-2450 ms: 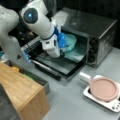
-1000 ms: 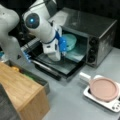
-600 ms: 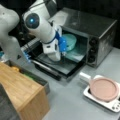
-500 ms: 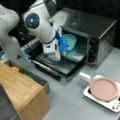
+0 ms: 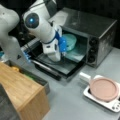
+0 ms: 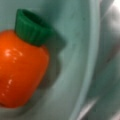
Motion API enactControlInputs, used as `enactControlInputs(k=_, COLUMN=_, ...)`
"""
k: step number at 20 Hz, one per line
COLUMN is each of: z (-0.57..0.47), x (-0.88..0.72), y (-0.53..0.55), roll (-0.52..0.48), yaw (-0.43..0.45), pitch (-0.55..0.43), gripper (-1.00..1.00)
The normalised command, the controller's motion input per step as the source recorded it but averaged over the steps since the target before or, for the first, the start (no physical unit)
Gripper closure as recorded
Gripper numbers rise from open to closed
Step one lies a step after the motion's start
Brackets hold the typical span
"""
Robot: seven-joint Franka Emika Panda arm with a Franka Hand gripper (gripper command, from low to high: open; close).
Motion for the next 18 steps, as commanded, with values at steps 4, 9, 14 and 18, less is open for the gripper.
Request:
enactControlInputs(k=4, z=-0.1, x=-0.02, y=0.02, roll=0.067, yaw=-0.012, pitch=-0.113, gripper=1.0)
enactControlInputs(k=9, z=-0.1, x=-0.02, y=0.02, roll=0.078, yaw=-0.016, pitch=-0.114, gripper=1.0)
enactControlInputs(k=14, z=-0.11, x=-0.03, y=0.03, roll=0.082, yaw=-0.02, pitch=-0.115, gripper=1.0)
enactControlInputs(k=18, z=-0.11, x=-0.03, y=0.04, roll=0.082, yaw=-0.017, pitch=-0.119, gripper=1.0)
